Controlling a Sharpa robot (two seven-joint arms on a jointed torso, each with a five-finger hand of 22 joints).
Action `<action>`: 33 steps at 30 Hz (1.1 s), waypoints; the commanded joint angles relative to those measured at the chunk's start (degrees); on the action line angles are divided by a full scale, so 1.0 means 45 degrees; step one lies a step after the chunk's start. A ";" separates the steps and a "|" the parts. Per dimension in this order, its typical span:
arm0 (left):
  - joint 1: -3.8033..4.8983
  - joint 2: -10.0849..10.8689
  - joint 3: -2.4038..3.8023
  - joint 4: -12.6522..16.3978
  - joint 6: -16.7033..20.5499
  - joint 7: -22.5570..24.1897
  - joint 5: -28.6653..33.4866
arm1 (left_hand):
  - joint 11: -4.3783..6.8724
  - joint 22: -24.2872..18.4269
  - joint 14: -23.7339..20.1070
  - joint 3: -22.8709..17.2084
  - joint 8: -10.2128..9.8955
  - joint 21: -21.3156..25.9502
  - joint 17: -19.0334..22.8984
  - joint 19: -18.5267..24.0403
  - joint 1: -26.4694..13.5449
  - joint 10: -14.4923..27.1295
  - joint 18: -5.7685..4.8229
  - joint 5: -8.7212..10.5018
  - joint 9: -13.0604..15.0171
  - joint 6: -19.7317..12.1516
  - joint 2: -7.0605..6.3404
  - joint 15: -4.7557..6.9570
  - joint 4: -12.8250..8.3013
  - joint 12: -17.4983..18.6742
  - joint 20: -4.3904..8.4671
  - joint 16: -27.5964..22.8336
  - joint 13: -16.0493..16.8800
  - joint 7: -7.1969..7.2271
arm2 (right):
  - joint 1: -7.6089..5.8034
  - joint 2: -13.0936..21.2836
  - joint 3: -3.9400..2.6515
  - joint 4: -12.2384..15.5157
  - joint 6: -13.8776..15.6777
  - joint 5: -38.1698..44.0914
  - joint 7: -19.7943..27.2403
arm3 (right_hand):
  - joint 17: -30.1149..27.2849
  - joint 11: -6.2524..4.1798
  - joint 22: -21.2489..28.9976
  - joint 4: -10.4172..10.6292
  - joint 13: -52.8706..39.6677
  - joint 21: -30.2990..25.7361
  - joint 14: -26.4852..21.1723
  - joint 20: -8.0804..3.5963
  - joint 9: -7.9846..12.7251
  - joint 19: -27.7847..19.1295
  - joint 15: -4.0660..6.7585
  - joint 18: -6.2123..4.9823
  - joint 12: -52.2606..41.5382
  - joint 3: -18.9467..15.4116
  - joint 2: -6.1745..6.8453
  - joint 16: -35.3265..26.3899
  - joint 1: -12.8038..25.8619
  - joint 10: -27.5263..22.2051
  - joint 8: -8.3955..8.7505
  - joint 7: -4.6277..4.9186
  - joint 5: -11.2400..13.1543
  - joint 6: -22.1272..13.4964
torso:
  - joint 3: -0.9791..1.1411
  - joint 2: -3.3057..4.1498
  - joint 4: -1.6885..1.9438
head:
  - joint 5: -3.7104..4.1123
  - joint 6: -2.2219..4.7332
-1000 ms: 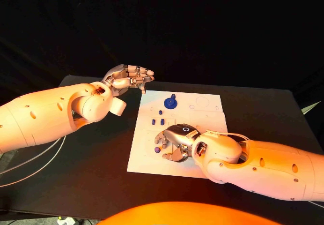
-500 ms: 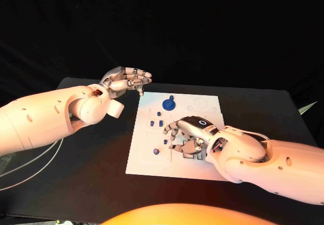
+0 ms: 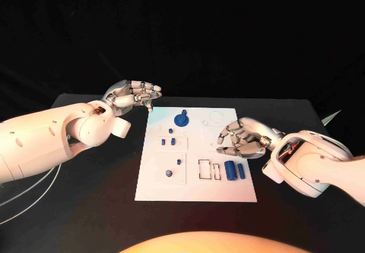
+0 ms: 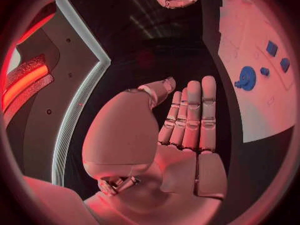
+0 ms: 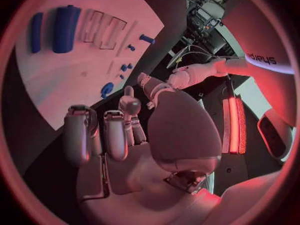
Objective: Assemble the parts on the task board
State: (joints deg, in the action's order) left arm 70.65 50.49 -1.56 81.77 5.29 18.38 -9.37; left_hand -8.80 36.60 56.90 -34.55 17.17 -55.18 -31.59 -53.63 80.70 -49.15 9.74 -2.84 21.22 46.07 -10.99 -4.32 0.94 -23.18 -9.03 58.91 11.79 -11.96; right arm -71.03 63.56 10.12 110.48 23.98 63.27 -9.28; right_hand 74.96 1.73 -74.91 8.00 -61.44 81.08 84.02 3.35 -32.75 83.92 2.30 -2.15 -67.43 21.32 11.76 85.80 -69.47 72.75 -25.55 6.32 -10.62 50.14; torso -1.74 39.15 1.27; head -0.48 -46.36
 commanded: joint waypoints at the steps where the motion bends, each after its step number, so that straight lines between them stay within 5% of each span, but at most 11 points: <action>1: -0.0012 -0.0057 0.0008 0.0016 -0.0241 0.0070 0.0064 | 0.0004 0.0011 -0.0077 -0.0051 0.0070 -0.0004 0.0013 0.0006 0.0001 0.0081 0.0196 -0.0038 -0.0015 -0.0026 0.0005 0.0035 -0.0026 -0.0085 -0.0054 -0.0042 -0.0015 -0.0080 | 0.0043 0.0455 0.0066 -0.0044 -0.1107 -0.0562 -0.0874 | 0.1735 0.0014 -0.2798 0.0394 -0.1139 0.0301 0.1015 -0.0011 -0.0414 0.1023 0.0021 0.0159 -0.0873 -0.0282 0.0012 0.0209 0.0359 0.0420 -0.0397 0.0017 -0.0480 -0.0295 | -0.0018 -0.0031 -0.0036 | 0.0097 0.0008; 3: -0.0023 -0.0068 0.0009 0.0025 -0.0252 0.0080 0.0065 | 0.0004 0.0011 -0.0077 -0.0051 0.0070 -0.0004 0.0013 0.0006 0.0001 0.0081 0.0196 -0.0038 -0.0015 -0.0026 0.0005 0.0035 -0.0026 -0.0085 -0.0054 -0.0042 -0.0015 -0.0080 | 0.0169 0.0703 0.0108 -0.0041 -0.1143 -0.0189 -0.1238 | 0.1915 0.0029 -0.2844 0.0600 -0.1662 0.0403 0.1047 -0.0009 -0.0535 0.1040 0.0002 0.0176 -0.1276 -0.0494 0.0058 0.0299 0.0536 0.0668 -0.0467 0.0028 -0.0441 -0.0461 | -0.0009 -0.0019 -0.0054 | 0.0009 0.0022; 7: -0.0042 -0.0078 0.0009 0.0029 -0.0279 0.0095 0.0065 | 0.0004 0.0011 -0.0077 -0.0051 0.0070 -0.0004 0.0013 0.0006 0.0001 0.0081 0.0196 -0.0038 -0.0015 -0.0026 0.0005 0.0035 -0.0026 -0.0085 -0.0054 -0.0042 -0.0015 -0.0080 | 0.0519 0.0954 0.0159 0.0016 -0.1018 0.0586 -0.1960 | 0.2104 0.0065 -0.2903 0.1033 -0.2294 0.0527 0.1079 0.0024 -0.0669 0.1059 -0.0027 0.0197 -0.1729 -0.0932 0.0092 0.0395 0.0790 0.0935 -0.0477 0.0057 -0.0267 -0.0725 | 0.0019 -0.0024 -0.0085 | 0.0125 -0.0031; 12: -0.0064 -0.0064 0.0009 0.0046 -0.0296 0.0110 0.0065 | 0.0006 0.0011 -0.0081 -0.0050 0.0078 -0.0003 0.0014 0.0012 -0.0011 0.0074 0.0195 -0.0037 -0.0014 -0.0019 0.0004 0.0035 -0.0022 -0.0099 -0.0055 -0.0042 -0.0014 -0.0076 | 0.0824 0.1000 0.0199 0.0074 -0.0828 0.1263 -0.2755 | 0.2192 0.0080 -0.2934 0.1334 -0.2478 0.0593 0.1093 0.0041 -0.0738 0.1070 -0.0041 0.0209 -0.1824 -0.1204 0.0027 0.0438 0.0892 0.0978 -0.0480 0.0068 -0.0187 -0.0814 | 0.0000 -0.0025 -0.0012 | 0.0211 -0.0095; 33: -0.0075 0.0026 0.0009 0.0078 -0.0293 0.0095 0.0065 | 0.0006 0.0011 -0.0081 -0.0050 0.0078 -0.0003 0.0014 0.0012 -0.0011 0.0074 0.0195 -0.0037 -0.0014 -0.0019 0.0004 0.0035 -0.0022 -0.0099 -0.0055 -0.0042 -0.0014 -0.0076 | 0.1323 0.0370 0.0231 -0.0275 -0.0920 0.2238 -0.3733 | 0.2211 0.0059 -0.2962 0.1757 -0.2615 0.0644 0.1093 0.0045 -0.0846 0.1078 -0.0031 0.0217 -0.1846 -0.1716 0.0013 0.0450 0.0983 0.0990 -0.0545 0.0036 -0.0125 -0.0787 | -0.0006 -0.0018 -0.0021 | 0.0209 -0.0189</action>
State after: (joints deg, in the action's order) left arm 70.30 50.64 -1.55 81.94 4.89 18.40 -9.36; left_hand -8.80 36.60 56.90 -34.55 17.17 -55.18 -31.60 -53.63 80.70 -49.15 9.74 -2.84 21.22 46.07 -10.99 -4.31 0.94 -23.46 -9.02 58.91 11.79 -11.96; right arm -65.23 65.44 11.13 109.29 21.02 71.39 -24.76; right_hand 74.95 2.04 -74.95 15.78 -73.16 83.70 84.02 3.37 -36.51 83.91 2.28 -2.15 -75.69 13.76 11.84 87.56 -65.83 77.08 -27.71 6.52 -11.43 46.89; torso -1.81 39.08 1.21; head 0.51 -47.15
